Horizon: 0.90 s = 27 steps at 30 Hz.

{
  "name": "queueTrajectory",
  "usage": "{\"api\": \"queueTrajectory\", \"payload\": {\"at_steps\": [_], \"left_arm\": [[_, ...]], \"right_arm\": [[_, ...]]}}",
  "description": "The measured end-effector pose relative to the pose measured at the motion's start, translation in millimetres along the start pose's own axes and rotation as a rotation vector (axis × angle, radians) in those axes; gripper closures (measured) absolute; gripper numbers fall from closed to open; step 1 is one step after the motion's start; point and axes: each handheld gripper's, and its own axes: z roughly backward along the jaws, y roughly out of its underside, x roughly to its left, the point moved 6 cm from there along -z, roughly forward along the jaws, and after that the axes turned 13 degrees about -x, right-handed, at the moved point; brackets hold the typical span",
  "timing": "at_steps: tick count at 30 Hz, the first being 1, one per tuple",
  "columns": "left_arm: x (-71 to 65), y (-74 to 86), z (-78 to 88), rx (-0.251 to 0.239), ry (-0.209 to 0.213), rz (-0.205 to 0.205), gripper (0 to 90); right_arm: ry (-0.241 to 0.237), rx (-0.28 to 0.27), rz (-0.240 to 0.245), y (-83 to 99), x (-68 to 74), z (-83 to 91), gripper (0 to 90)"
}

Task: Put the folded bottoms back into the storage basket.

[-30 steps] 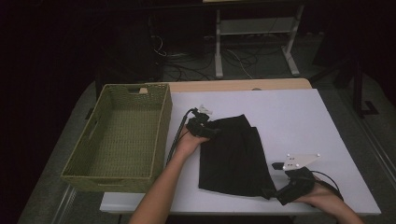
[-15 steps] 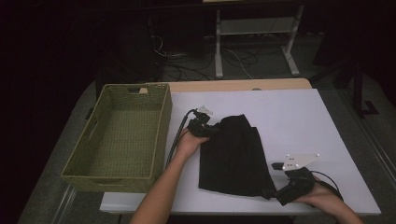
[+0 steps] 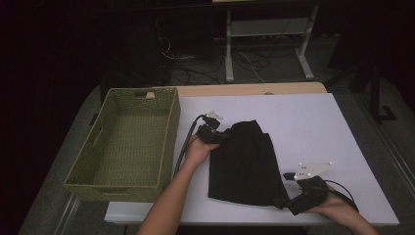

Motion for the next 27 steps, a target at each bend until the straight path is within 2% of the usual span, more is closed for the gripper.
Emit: {"api": "queueTrajectory", "payload": {"at_steps": [8,12,16,19,27], "left_arm": [[-0.3,-0.1,-0.1,0.002,-0.003,-0.009,79.2],[-0.3,-0.1,-0.1,0.003,-0.004,-0.007,79.2],[-0.5,-0.1,-0.2,0.002,-0.006,-0.003,79.2],[-0.3,0.0,-0.2,0.001,-0.005,-0.002,79.3],[-0.3,0.0,-0.2,0.002,-0.004,-0.002,79.3]], "right_arm": [[-0.001,0.079,0.036,10.5,5.5,-10.5,7.4],[0.002,0.086,0.052,12.2,6.6,-11.6,8.2],[0.026,0.089,0.081,12.0,6.1,-11.7,14.3],[0.039,0.092,0.104,11.3,6.3,-11.6,21.7],[0.011,0.077,0.119,7.2,8.4,-10.7,54.8]]}}
